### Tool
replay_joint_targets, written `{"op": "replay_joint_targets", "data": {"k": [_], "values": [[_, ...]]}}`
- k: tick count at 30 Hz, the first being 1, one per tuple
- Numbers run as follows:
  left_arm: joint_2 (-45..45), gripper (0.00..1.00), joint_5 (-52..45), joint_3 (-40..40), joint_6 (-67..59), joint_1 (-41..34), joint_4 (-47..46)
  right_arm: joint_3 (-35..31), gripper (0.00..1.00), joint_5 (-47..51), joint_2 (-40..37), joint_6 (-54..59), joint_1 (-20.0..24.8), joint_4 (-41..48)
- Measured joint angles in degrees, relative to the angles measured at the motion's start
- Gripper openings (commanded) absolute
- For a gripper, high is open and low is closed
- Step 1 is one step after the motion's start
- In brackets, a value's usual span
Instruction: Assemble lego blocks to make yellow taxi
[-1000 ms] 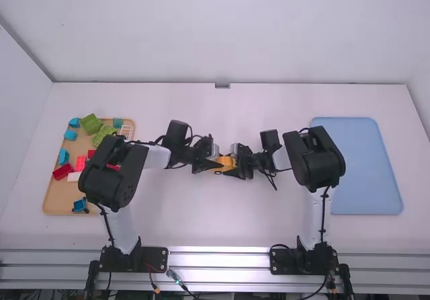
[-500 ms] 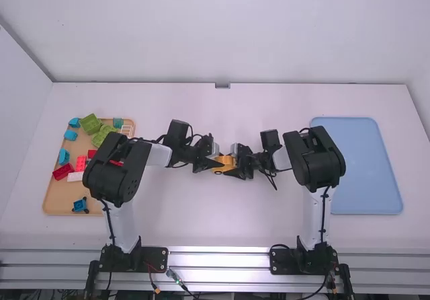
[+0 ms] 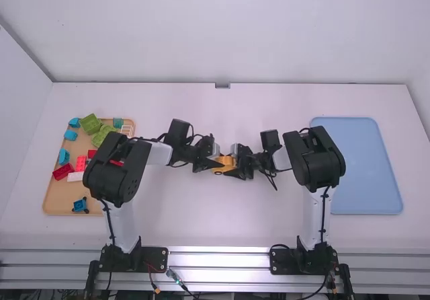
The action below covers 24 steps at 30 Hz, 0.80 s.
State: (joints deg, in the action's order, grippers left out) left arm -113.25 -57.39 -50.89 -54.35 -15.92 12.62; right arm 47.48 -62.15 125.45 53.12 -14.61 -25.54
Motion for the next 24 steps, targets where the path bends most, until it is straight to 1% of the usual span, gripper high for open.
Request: {"op": "replay_joint_targets", "data": {"k": [18, 24], "values": [[0.9, 0.01, 3.9, -1.3, -1.8, -1.4, -4.3, -0.1, 0.54, -0.3, 0.0, 0.2, 0.4, 0.2], [1.2, 0.01, 4.1, -0.5, -4.2, -1.5, -3.2, -0.1, 0.54, -0.3, 0.0, 0.2, 0.4, 0.2]]}}
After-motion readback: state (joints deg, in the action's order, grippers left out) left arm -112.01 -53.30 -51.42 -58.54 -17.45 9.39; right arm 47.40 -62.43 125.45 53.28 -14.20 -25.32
